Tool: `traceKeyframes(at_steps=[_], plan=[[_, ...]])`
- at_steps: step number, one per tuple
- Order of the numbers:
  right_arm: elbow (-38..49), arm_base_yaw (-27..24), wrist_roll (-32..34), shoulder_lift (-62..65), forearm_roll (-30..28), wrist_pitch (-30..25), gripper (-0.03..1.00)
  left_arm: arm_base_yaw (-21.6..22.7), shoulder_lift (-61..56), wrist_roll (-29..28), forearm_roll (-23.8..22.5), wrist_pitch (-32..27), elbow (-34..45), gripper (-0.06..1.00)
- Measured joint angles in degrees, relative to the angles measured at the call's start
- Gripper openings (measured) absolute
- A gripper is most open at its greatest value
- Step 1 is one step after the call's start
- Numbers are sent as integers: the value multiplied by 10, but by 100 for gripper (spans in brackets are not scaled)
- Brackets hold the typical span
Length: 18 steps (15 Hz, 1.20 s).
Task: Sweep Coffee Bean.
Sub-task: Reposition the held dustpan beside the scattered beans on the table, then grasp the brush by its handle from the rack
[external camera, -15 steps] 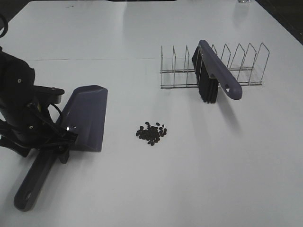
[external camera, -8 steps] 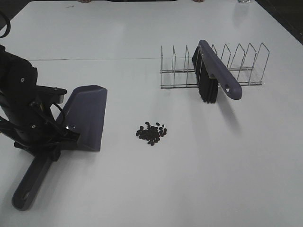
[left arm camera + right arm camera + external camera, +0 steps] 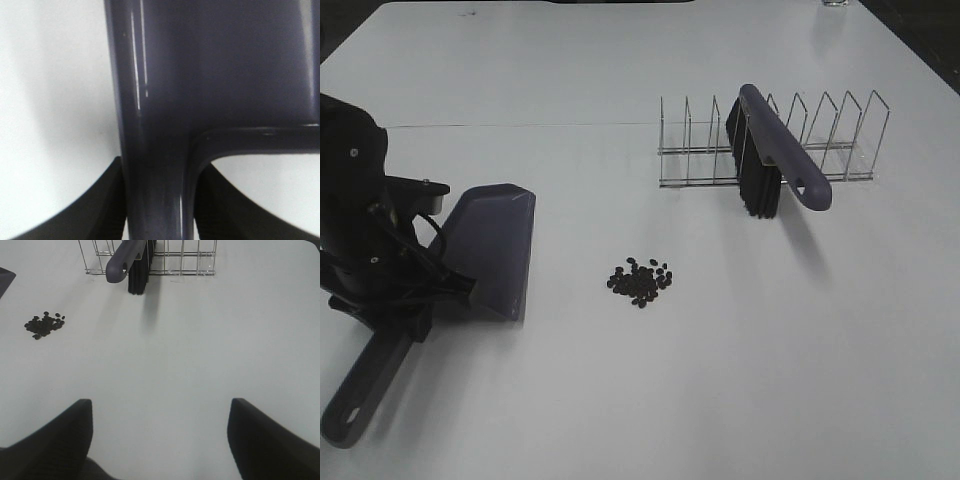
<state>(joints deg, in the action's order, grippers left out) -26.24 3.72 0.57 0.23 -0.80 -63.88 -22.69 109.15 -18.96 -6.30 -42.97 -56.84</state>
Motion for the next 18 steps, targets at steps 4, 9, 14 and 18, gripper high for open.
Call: traceKeyframes(at_steps=[4, 9, 14, 18], plan=[[0, 0, 0, 0, 0, 0, 67, 0, -58, 11, -1, -39, 3, 35], [0, 0, 0, 0, 0, 0, 67, -2, -61, 26, 0, -19, 32, 35], [0, 0, -1, 0, -13, 0, 67, -11, -63, 30, -5, 2, 37, 35], [-7, 0, 1, -37, -32, 13, 68, -11, -77, 30, -9, 26, 38, 35]])
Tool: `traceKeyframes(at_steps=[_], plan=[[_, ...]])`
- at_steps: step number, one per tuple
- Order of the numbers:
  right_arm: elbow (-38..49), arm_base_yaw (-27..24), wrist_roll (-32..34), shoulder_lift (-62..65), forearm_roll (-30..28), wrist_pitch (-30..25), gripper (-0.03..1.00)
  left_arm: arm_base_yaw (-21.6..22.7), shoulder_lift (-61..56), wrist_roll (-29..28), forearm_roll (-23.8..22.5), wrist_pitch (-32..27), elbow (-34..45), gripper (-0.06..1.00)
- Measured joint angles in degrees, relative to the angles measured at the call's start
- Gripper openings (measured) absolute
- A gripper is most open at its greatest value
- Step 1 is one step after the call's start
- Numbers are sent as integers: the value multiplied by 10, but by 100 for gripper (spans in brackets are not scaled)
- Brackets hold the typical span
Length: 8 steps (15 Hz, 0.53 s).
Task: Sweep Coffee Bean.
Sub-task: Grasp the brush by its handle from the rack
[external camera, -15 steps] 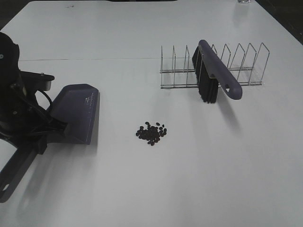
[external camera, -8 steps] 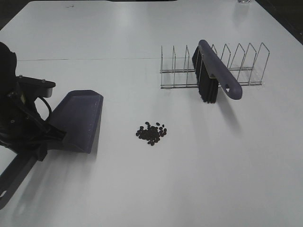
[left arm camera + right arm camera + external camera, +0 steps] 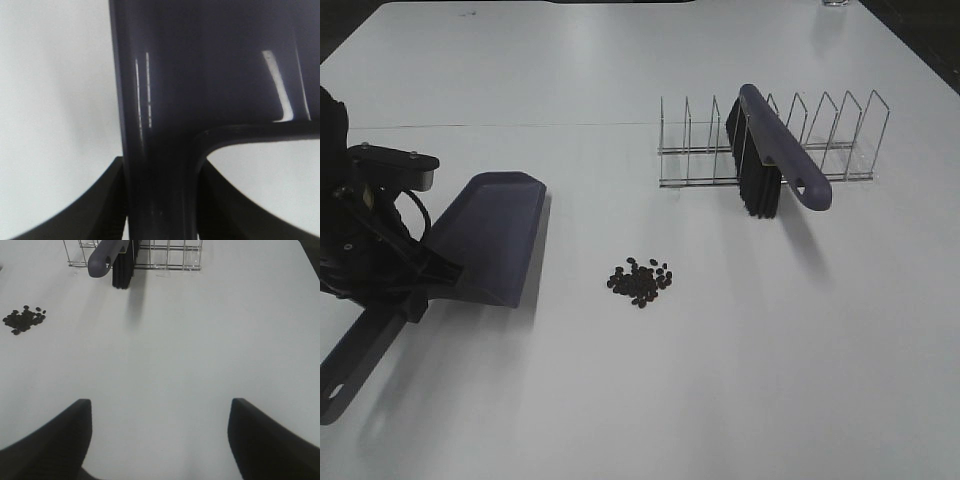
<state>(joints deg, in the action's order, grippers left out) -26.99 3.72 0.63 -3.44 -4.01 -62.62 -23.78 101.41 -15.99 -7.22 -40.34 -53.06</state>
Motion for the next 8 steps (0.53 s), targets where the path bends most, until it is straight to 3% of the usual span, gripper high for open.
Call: traceKeyframes(at_steps=[4, 5, 8], plan=[[-88, -1, 28, -178, -6, 12, 95, 0, 0, 0, -9, 1, 0, 35], [-149, -1, 29, -304, -6, 11, 98, 0, 0, 0, -9, 1, 0, 35], [-246, -1, 29, -477, -6, 15, 98, 0, 0, 0, -9, 1, 0, 35]])
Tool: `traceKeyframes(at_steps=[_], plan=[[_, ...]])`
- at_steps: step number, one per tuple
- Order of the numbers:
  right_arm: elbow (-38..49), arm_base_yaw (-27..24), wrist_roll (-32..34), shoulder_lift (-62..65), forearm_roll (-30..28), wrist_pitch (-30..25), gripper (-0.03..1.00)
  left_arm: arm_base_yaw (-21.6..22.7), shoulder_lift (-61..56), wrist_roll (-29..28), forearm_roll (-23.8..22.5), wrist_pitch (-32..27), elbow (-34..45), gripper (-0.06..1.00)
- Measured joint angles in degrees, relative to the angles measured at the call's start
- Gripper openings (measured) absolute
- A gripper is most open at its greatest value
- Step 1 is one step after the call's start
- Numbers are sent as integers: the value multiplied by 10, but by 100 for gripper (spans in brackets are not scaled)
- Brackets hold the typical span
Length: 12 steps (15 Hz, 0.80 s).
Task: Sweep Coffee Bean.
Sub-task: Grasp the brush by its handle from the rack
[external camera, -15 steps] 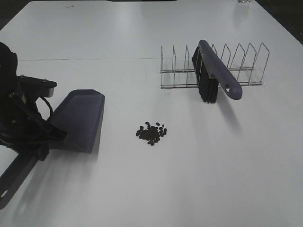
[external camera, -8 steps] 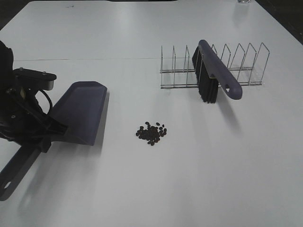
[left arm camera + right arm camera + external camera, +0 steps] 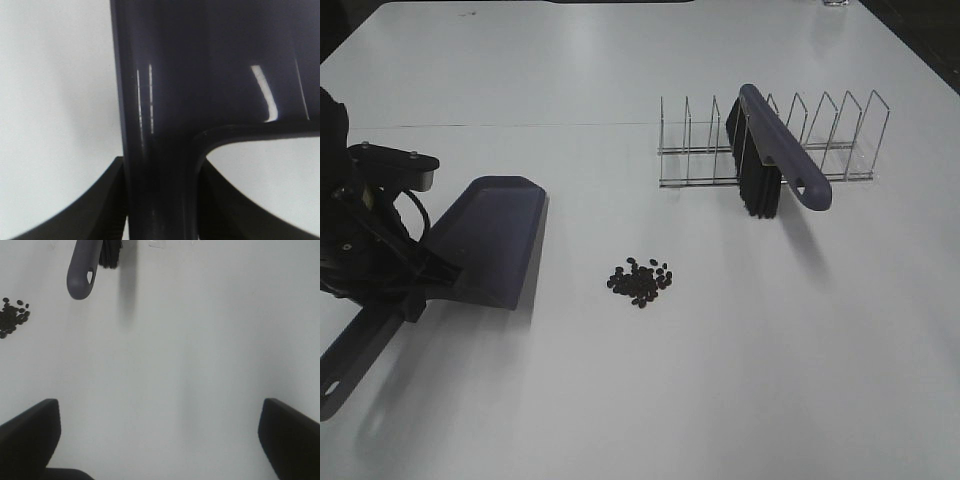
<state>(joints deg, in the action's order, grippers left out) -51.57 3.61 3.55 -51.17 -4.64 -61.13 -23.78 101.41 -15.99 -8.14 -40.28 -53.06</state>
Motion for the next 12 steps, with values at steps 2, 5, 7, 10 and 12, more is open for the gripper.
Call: traceKeyframes(at_steps=[2, 5, 7, 10, 12], plan=[[-88, 0, 0, -152, 2, 6, 98, 0, 0, 0, 0, -1, 0, 35], [-215, 0, -1, -324, 27, 18, 98, 0, 0, 0, 3, -11, 0, 35], [-312, 0, -4, -432, 53, 5, 98, 0, 0, 0, 5, -13, 0, 35], [-445, 0, -15, -549, 81, -26, 98, 0, 0, 0, 6, -13, 0, 35], [-565, 0, -32, -669, 108, -57, 97, 0, 0, 0, 7, -13, 0, 35]])
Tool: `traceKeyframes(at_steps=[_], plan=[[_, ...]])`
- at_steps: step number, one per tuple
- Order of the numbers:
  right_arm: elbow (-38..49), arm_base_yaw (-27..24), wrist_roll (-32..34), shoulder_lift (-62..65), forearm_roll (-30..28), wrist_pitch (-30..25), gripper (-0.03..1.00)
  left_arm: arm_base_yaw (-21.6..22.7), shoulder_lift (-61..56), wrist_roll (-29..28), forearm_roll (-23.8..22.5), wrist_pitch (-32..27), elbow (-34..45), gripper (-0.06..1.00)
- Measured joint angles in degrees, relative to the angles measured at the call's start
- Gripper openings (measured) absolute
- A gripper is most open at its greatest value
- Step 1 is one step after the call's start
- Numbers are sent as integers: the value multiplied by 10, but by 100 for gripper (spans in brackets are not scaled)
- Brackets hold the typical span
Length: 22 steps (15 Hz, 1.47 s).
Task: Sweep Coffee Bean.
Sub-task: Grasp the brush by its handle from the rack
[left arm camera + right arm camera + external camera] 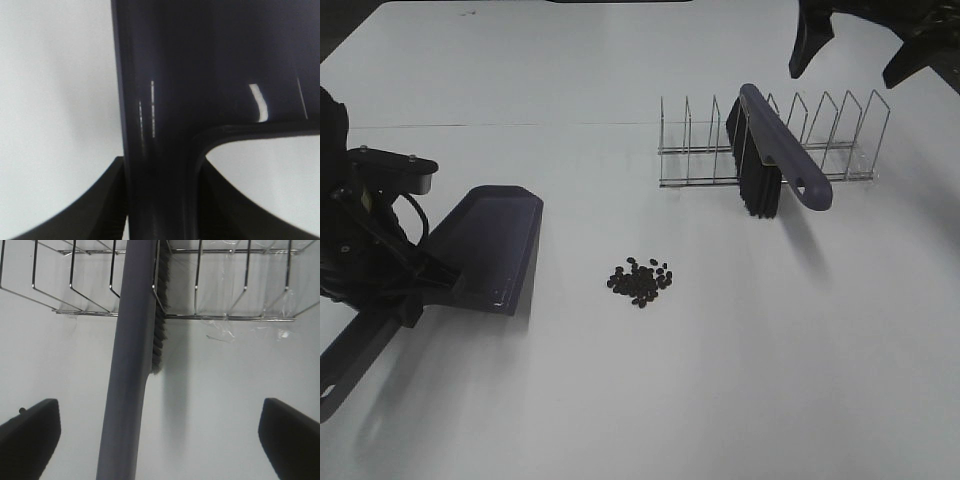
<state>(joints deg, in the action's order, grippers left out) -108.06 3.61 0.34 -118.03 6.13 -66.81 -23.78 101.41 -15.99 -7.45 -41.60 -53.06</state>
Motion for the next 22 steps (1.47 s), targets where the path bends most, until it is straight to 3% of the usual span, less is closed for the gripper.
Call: traceKeyframes(at_steps=[3, 12, 18, 22], plan=[[-65, 2, -3, -95, 19, -28, 97, 0, 0, 0, 2, -7, 0, 35], [-143, 29, 0, -221, 13, -31, 96, 0, 0, 0, 2, -19, 0, 35], [-150, 29, -10, -233, 72, -26, 94, 0, 0, 0, 2, -22, 0, 35], [-150, 29, -10, -246, 78, -28, 92, 0, 0, 0, 2, -23, 0, 35]])
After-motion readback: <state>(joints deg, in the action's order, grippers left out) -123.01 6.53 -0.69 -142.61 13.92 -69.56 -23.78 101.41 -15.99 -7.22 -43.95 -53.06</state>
